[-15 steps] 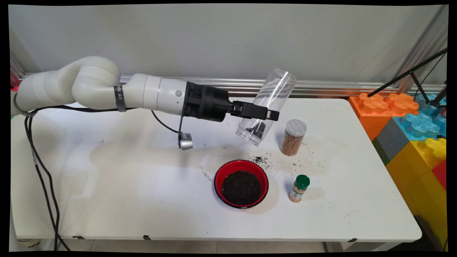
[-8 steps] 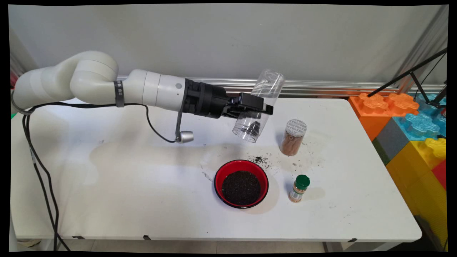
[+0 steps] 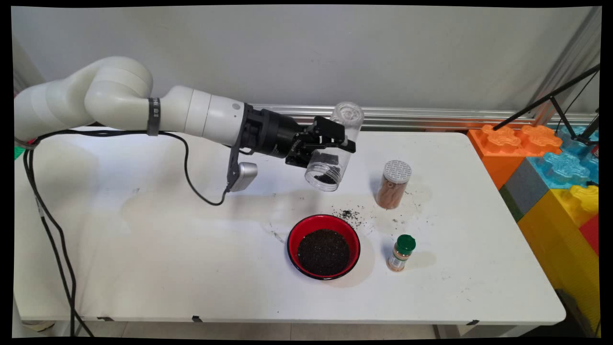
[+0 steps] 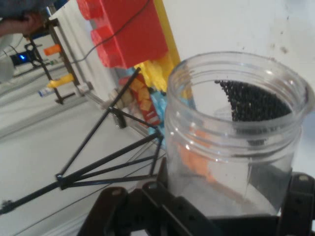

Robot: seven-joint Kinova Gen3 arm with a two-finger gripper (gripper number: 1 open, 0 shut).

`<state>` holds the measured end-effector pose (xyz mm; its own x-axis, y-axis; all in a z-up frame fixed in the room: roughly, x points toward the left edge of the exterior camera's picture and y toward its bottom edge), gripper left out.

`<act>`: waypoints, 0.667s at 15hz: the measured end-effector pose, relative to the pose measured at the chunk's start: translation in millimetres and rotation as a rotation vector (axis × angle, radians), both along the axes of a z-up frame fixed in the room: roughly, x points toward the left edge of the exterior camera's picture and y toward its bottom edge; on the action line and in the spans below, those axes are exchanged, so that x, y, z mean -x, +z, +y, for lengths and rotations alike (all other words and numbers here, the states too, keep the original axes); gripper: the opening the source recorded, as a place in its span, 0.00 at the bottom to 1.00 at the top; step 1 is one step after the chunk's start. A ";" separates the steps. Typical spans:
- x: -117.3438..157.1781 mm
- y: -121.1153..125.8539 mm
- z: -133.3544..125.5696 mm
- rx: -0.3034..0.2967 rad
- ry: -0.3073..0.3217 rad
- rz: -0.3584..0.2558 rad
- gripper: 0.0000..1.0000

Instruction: Pour the black seasoning powder in the red bowl

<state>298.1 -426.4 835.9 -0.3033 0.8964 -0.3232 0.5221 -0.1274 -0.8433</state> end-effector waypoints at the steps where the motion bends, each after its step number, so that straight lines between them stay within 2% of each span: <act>1: -0.9 0.5 0.3 -0.033 0.013 0.004 0.00; 2: -1.4 0.8 0.4 -0.057 0.022 0.008 0.00; 8: -5.9 -1.0 -1.1 -0.281 0.125 0.040 0.00; 10: -6.5 -2.6 -2.2 -0.329 0.147 0.046 0.00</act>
<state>304.6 -428.6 833.2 -0.4446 0.8957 -0.0078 0.4748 0.2282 -0.8500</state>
